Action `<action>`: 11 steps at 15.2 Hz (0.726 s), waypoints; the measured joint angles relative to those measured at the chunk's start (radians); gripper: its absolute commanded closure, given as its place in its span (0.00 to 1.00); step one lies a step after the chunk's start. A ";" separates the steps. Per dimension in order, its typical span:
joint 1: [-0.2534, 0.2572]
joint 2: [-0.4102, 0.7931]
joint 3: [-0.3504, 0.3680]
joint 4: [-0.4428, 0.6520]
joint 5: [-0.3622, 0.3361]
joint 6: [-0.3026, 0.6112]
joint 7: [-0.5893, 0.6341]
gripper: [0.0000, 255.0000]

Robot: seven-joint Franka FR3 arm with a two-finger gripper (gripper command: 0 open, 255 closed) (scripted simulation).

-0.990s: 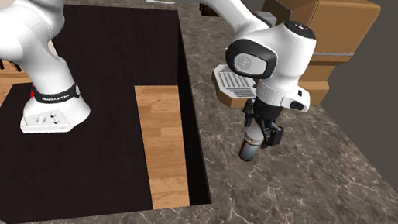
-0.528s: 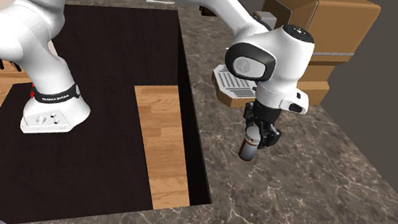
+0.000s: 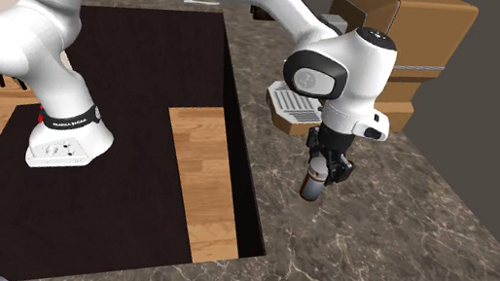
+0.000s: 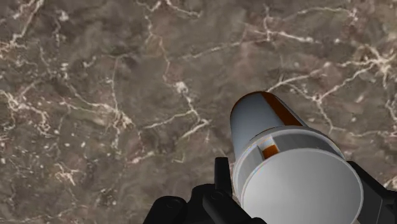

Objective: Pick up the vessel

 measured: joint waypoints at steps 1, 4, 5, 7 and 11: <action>0.003 -0.006 -0.001 0.003 -0.003 -0.009 0.004 1.00; 0.005 -0.029 -0.007 0.008 -0.010 -0.036 0.007 1.00; 0.006 -0.035 -0.008 0.011 -0.012 -0.044 0.009 1.00; 0.010 -0.051 -0.012 0.014 -0.018 -0.063 0.015 1.00; 0.010 -0.078 -0.019 0.027 -0.027 -0.102 0.017 1.00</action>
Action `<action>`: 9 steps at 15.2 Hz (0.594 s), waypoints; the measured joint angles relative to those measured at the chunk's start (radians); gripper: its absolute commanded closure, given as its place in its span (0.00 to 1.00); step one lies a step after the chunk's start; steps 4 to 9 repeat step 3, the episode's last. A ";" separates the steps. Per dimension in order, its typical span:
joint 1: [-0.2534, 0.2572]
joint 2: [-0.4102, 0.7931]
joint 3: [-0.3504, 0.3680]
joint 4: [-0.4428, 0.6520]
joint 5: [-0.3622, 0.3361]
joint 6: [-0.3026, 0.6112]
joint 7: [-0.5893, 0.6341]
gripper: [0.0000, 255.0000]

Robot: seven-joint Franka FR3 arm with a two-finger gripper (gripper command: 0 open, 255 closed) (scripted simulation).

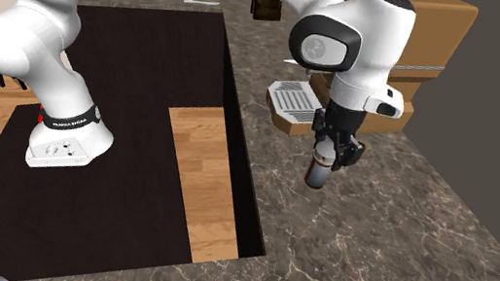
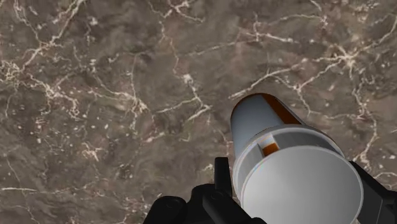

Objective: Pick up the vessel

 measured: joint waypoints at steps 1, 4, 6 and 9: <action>0.001 -0.006 -0.001 0.005 -0.002 -0.010 0.002 1.00; 0.003 -0.014 -0.003 0.013 -0.006 -0.027 0.006 1.00; 0.003 -0.014 -0.003 0.013 -0.006 -0.027 0.006 1.00; 0.003 -0.014 -0.003 0.013 -0.006 -0.027 0.006 1.00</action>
